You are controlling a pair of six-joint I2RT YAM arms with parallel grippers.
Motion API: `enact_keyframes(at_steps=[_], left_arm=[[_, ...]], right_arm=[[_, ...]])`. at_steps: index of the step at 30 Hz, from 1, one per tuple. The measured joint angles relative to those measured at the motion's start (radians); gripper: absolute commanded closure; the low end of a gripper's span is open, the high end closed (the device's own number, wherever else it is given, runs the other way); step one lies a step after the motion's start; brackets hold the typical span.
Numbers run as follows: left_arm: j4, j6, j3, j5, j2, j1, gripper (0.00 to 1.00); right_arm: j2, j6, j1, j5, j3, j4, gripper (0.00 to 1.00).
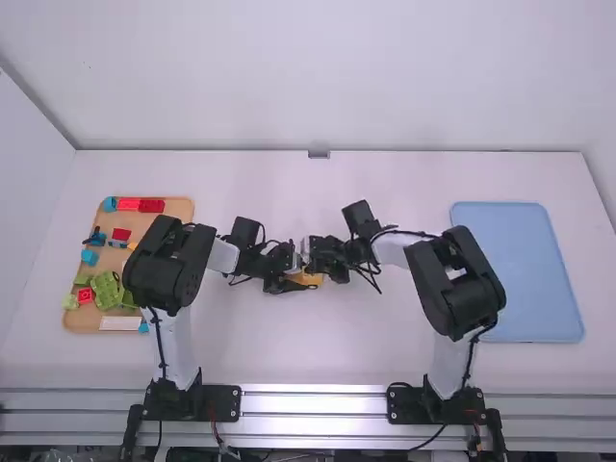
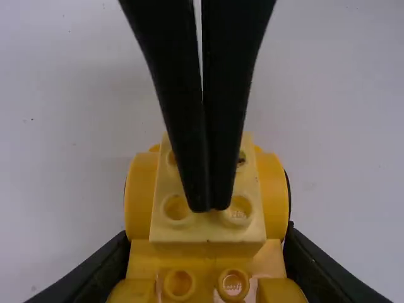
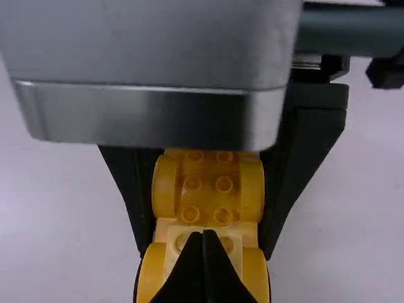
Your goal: Assemble lego blocks to make yellow taxi
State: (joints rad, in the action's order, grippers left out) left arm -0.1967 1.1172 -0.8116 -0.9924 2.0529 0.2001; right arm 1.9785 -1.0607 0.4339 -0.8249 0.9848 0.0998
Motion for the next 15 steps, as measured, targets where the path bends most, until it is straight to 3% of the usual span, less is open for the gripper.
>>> enact_keyframes(at_steps=[12, 13, 15], left_arm=[[-0.002, -0.003, 0.0, 0.0, 0.0, 0.0, 0.63], [-0.002, -0.004, 0.0, -0.001, 0.0, 0.0, 0.63], [-0.006, -0.008, 0.0, -0.002, 0.0, 0.002, 0.62]], right_arm=[[0.031, -0.032, -0.02, -0.044, 0.036, 0.061, 1.0], [0.032, -0.033, -0.02, -0.037, 0.051, 0.093, 0.98], [0.031, -0.038, -0.022, -0.023, 0.085, 0.169, 0.77]])
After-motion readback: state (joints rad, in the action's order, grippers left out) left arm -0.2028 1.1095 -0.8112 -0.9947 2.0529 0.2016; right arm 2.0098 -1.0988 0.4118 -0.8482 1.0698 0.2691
